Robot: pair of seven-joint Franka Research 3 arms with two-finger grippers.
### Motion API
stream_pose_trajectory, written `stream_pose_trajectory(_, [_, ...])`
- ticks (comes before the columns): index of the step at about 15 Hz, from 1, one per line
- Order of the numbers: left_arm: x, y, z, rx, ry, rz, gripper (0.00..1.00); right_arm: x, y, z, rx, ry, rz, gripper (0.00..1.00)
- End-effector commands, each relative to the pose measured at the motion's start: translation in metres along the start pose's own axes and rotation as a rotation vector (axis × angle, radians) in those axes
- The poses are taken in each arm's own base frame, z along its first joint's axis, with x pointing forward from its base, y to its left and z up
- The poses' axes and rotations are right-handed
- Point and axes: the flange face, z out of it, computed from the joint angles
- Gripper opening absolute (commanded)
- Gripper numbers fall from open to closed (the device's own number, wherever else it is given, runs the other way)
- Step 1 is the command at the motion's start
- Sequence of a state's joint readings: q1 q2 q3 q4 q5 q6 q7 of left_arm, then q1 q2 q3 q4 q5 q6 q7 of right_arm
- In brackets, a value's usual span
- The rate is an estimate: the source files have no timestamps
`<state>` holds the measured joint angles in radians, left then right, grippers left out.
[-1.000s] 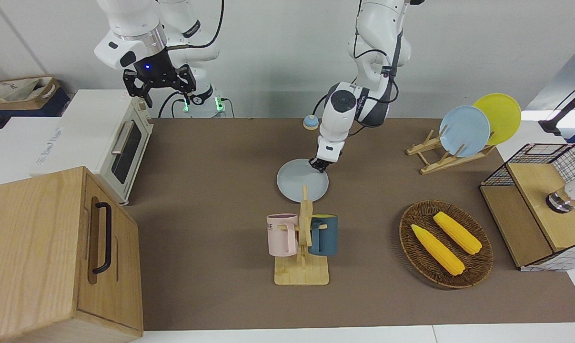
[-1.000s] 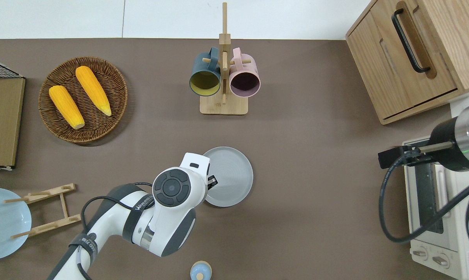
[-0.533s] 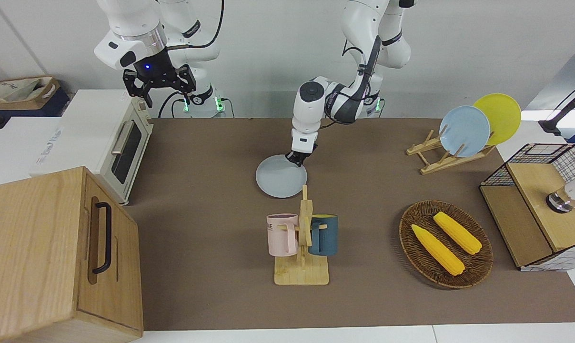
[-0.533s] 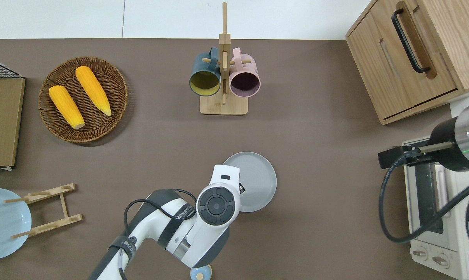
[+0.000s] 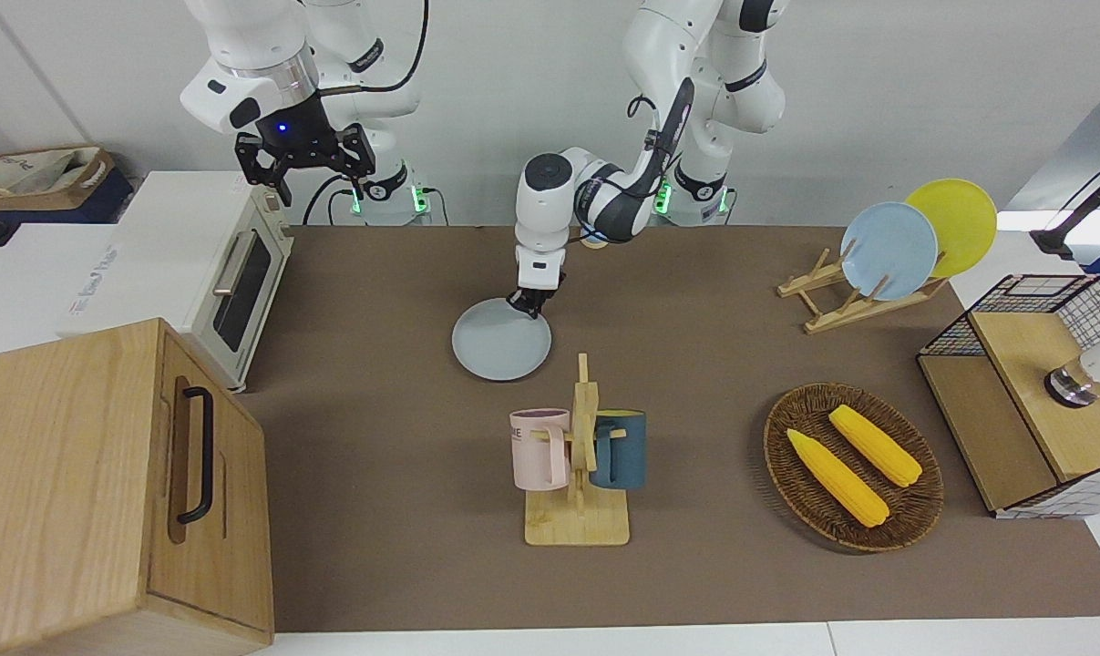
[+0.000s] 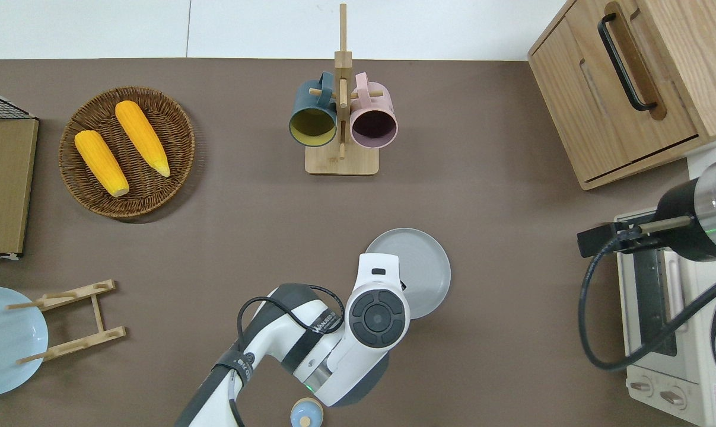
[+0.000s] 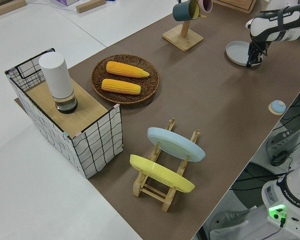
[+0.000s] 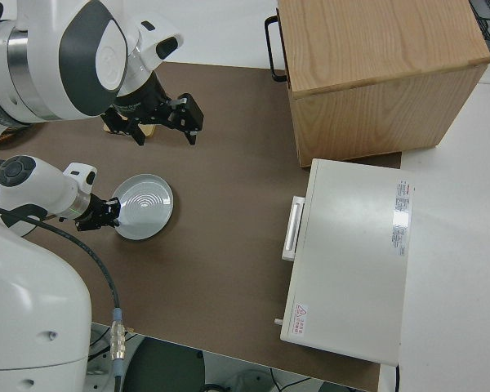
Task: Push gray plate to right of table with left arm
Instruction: 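Push the gray plate with the left gripper toward the toaster oven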
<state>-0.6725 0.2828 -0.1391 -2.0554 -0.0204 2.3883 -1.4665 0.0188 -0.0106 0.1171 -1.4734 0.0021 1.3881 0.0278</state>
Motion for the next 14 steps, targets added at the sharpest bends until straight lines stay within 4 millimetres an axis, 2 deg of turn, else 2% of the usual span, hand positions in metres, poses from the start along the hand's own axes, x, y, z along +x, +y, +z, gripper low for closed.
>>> stream_pose_trajectory(1, [-0.025, 0.026, 0.022, 0.040, 0.002, -0.029, 0.00, -0.004, 0.002, -0.004, 0.010, -0.002, 0.006, 0.983])
stream_pose_trajectory(3, [-0.028, 0.036, 0.021, 0.056, 0.023, -0.035, 0.00, -0.004, 0.001, -0.004, 0.009, -0.002, 0.003, 0.983])
stream_pose_trajectory(7, [-0.048, 0.039, 0.029, 0.060, 0.033, -0.045, 0.00, -0.004, 0.002, -0.004, 0.010, -0.002, 0.005, 0.983])
stream_pose_trajectory(10, [-0.063, 0.059, 0.026, 0.035, 0.029, -0.071, 0.00, -0.004, 0.001, -0.004, 0.009, -0.004, 0.005, 0.983])
stream_pose_trajectory(13, [-0.067, 0.063, 0.031, 0.052, 0.027, -0.074, 0.00, -0.004, 0.001, -0.004, 0.009, -0.004, 0.003, 0.983])
stream_pose_trajectory(14, [-0.072, 0.071, 0.025, 0.035, 0.027, -0.084, 0.00, -0.004, 0.002, -0.004, 0.010, -0.002, 0.005, 0.983])
